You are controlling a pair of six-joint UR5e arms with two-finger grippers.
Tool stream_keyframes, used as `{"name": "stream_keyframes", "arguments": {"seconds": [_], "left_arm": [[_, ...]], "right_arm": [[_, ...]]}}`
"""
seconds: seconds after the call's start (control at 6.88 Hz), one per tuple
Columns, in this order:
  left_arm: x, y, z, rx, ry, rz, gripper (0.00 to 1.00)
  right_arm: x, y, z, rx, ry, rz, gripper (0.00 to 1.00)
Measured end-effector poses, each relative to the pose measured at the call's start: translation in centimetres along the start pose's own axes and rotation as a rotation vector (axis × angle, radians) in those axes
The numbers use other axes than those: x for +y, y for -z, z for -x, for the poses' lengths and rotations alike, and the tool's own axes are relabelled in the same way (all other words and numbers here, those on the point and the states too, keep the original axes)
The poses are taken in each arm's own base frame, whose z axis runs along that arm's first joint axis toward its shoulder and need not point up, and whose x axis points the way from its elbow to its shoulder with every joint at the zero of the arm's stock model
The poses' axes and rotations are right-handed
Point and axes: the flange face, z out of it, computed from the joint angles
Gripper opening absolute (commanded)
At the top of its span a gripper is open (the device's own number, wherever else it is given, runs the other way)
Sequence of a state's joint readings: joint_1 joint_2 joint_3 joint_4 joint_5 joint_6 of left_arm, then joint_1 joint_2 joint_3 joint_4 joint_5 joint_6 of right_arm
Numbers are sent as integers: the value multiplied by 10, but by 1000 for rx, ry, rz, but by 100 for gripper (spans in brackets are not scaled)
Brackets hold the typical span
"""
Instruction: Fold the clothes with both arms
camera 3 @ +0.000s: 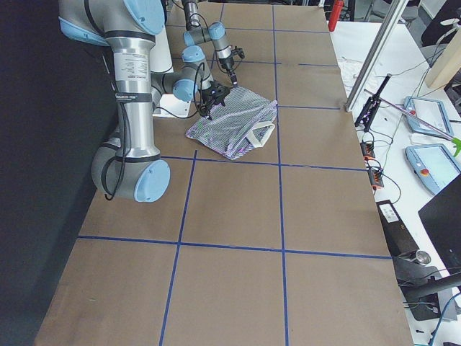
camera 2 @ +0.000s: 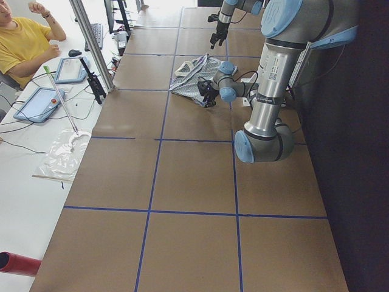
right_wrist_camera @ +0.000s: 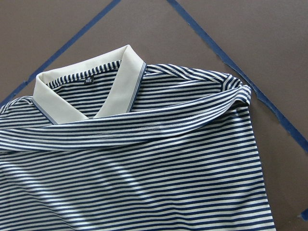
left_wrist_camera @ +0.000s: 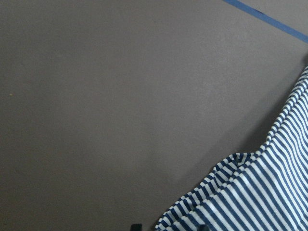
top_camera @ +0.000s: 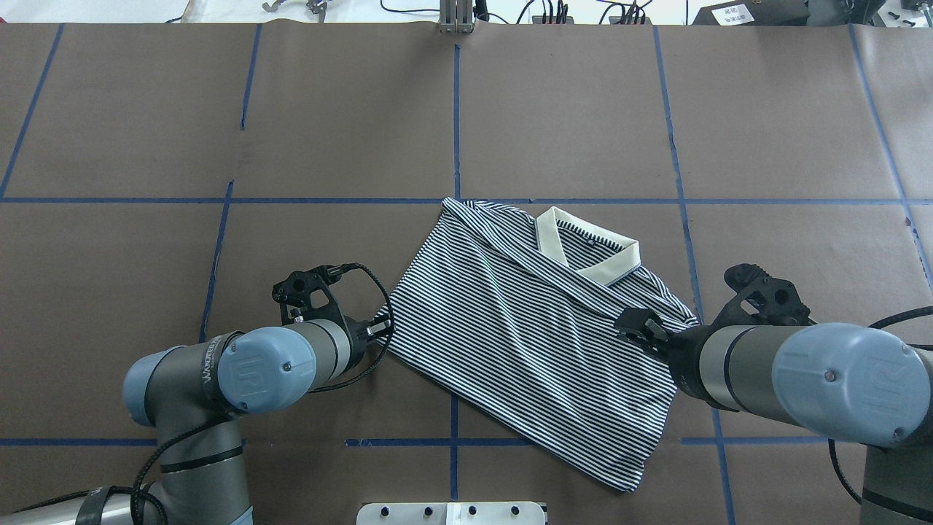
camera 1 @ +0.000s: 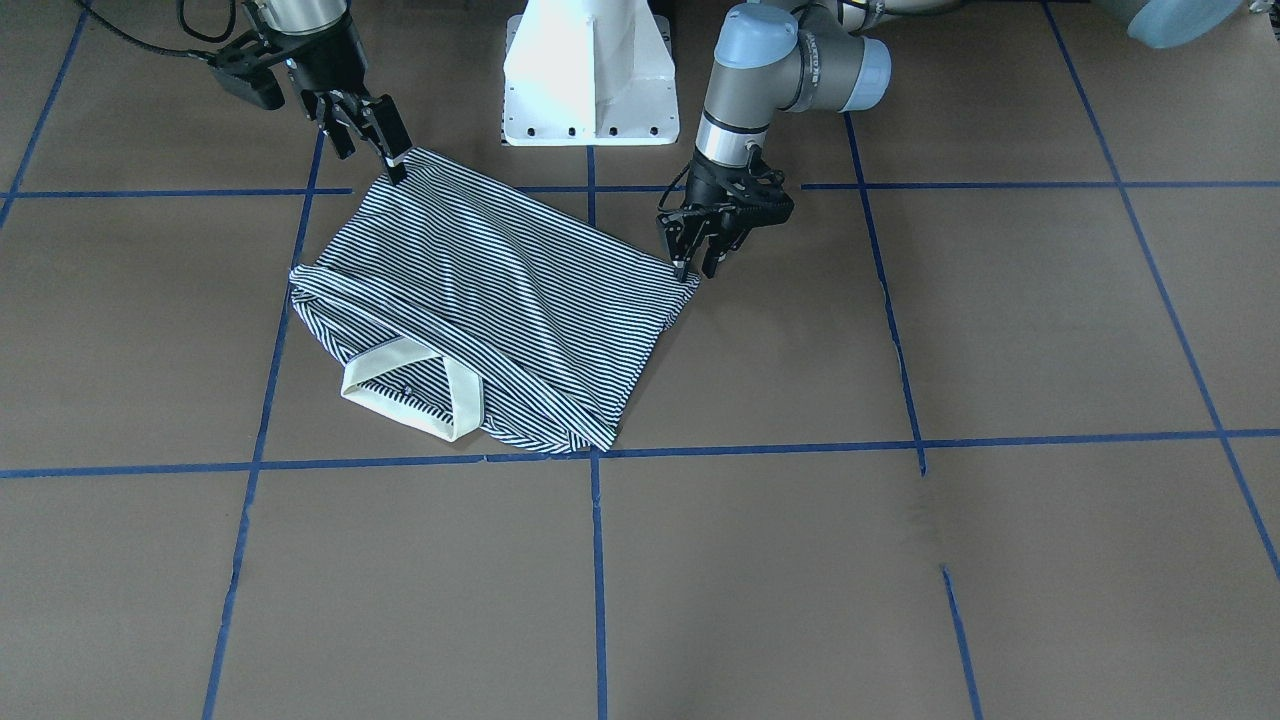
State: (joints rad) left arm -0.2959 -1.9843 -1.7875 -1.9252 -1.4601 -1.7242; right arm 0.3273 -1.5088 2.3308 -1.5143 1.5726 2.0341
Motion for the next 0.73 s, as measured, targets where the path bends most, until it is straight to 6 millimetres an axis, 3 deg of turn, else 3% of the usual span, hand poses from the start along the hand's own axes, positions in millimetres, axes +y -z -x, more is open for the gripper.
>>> {"name": "stream_keyframes", "arguments": {"seconds": [0.15, 0.29, 0.58, 0.73], "left_arm": [[1, -3, -2, -1, 0, 0, 17], [1, -3, -4, -1, 0, 0, 0], [-3, 1, -6, 3, 5, -5, 0], [-15, 7, -6, -3, 4, -20, 0]], "right_arm": [[0, 0, 0, 2, 0, -2, 100], [-1, -1, -1, 3, 0, -3, 100], [-2, -1, -2, 4, -1, -4, 100], [-2, -1, -2, 5, -1, -4, 100]]}}
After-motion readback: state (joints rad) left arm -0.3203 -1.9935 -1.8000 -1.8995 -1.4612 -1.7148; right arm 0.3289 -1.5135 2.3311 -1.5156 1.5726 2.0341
